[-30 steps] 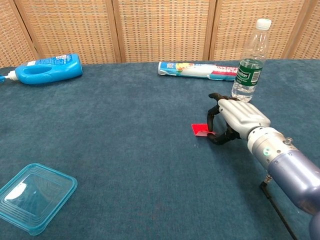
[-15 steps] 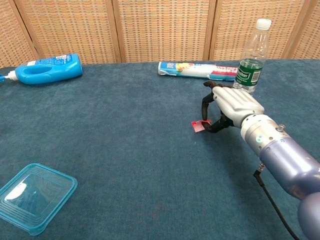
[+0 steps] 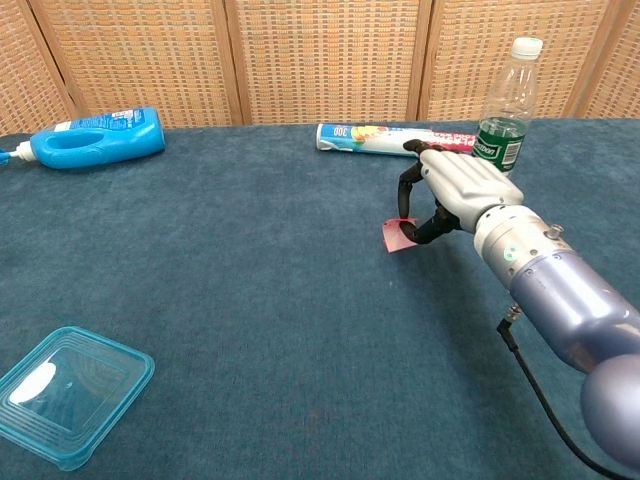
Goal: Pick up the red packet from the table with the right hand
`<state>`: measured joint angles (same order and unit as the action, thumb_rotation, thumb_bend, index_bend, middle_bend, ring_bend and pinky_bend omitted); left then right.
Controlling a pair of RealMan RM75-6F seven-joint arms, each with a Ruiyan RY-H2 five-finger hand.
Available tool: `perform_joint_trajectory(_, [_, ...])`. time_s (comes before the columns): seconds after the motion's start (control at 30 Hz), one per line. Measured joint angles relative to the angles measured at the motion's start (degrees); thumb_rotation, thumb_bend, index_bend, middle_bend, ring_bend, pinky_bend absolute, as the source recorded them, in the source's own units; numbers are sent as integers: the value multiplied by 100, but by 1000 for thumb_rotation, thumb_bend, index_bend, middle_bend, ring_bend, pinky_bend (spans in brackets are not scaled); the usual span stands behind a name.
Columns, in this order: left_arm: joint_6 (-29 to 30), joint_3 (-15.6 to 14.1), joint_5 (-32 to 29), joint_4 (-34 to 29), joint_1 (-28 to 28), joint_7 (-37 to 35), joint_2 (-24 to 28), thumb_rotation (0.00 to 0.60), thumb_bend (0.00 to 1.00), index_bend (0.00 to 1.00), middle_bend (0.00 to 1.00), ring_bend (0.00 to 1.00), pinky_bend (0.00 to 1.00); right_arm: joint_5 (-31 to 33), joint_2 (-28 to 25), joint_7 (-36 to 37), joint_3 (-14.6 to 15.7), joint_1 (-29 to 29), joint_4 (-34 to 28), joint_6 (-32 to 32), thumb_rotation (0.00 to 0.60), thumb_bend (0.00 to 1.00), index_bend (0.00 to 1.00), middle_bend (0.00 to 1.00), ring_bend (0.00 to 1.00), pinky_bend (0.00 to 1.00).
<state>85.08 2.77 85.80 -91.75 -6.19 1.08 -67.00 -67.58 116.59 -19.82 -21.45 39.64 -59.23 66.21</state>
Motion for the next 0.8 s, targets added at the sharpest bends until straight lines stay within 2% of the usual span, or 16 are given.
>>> perform_joint_trajectory(0.43, [18, 10, -6, -4, 7, -20, 11, 600, 195, 0, 0, 0, 0, -11, -109, -54, -75, 71, -258, 148, 600, 660, 660, 95, 0, 0])
perform_joint_trajectory(0.8, [34, 7, 8, -19, 15, -29, 22, 600, 195, 0, 0, 0, 0, -23, -215, 44, -82, 40, -843, 276, 600, 648, 654, 95, 0, 0])
